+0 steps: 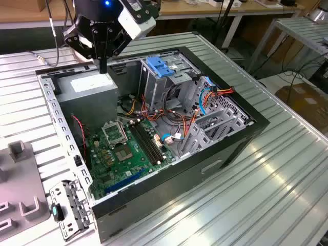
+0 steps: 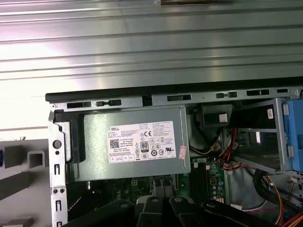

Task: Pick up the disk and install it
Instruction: 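Reach for the disk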

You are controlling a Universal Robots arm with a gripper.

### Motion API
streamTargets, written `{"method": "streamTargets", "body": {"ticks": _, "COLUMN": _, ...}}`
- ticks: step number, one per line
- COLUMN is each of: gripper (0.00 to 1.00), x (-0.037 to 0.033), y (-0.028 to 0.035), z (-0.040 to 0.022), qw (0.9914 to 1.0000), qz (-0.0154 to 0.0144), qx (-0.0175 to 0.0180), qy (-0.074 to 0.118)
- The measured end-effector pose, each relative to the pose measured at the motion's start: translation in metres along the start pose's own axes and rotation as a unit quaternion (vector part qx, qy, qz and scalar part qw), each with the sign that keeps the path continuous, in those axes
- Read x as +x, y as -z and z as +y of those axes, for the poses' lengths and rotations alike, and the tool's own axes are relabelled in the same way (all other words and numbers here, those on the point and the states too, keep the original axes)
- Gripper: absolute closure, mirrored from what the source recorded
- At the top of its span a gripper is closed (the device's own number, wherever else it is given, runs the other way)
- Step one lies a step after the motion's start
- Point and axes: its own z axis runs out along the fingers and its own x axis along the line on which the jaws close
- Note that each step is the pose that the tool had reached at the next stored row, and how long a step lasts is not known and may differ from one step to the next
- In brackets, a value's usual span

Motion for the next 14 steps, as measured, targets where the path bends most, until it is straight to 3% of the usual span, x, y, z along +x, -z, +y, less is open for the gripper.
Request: {"method": "streamTargets", "body": {"ticks": 14, "gripper": 0.89, "x": 0.0105, "y": 0.0003, "z": -0.0008, "qw": 1.00000, "qz": 0.0000, "qx": 0.0000, "qy": 0.000}}
